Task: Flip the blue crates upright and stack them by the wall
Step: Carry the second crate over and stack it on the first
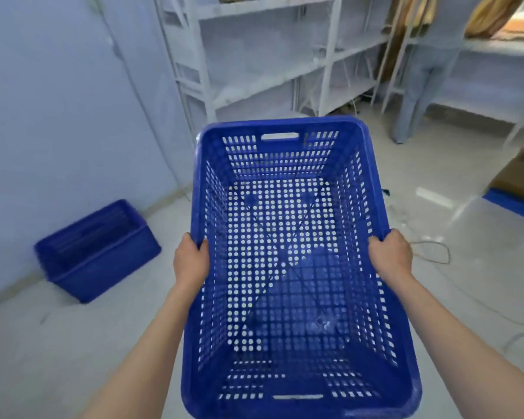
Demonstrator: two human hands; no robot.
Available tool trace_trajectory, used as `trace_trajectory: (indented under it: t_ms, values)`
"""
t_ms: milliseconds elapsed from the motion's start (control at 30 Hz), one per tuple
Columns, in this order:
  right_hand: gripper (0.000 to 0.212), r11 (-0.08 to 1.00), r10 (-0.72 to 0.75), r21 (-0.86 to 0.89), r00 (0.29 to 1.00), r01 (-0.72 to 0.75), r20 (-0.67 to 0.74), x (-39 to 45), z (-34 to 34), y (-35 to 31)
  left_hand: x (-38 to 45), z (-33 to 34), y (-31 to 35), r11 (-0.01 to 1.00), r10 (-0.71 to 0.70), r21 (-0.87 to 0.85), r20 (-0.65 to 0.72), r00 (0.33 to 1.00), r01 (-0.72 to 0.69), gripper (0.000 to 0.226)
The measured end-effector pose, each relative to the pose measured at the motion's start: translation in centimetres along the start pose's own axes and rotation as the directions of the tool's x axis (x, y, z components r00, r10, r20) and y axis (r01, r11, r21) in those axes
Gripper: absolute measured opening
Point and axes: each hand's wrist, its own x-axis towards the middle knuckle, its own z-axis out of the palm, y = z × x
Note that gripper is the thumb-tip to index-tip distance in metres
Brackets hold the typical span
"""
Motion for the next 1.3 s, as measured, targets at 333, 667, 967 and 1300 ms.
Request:
trace_trajectory:
  t_ms: [333, 667, 967, 1300]
  values:
    - [0.024, 0.981, -0.188, 0.073, 0.972, 0.179, 0.138, -3.4, 14.2, -16.5, 7.8, -16.2, -7.9, 0.995, -0.092, 0.001, -0.269, 0.959, 0.096, 0.017]
    - [0.020, 0.922, -0.388, 0.141, 0.876, 0.362, 0.287, 0.5, 31.9, -31.2, 20.5, -22.5, -15.5, 0.973, -0.211, -0.015, -0.462, 0.861, 0.230, 0.017]
    - [0.026, 0.883, -0.465, 0.159, 0.776, 0.442, 0.426, 5.8, 48.9, -44.6, 34.8, -25.3, -21.4, 0.926, -0.365, -0.129, -0.533, 0.763, 0.354, 0.023]
    - [0.027, 0.715, -0.616, 0.110, 0.548, 0.690, 0.566, 5.1, 69.3, -62.4, 48.4, -30.8, -32.0, 0.809, -0.575, -0.313, -0.602, 0.555, 0.498, 0.021]
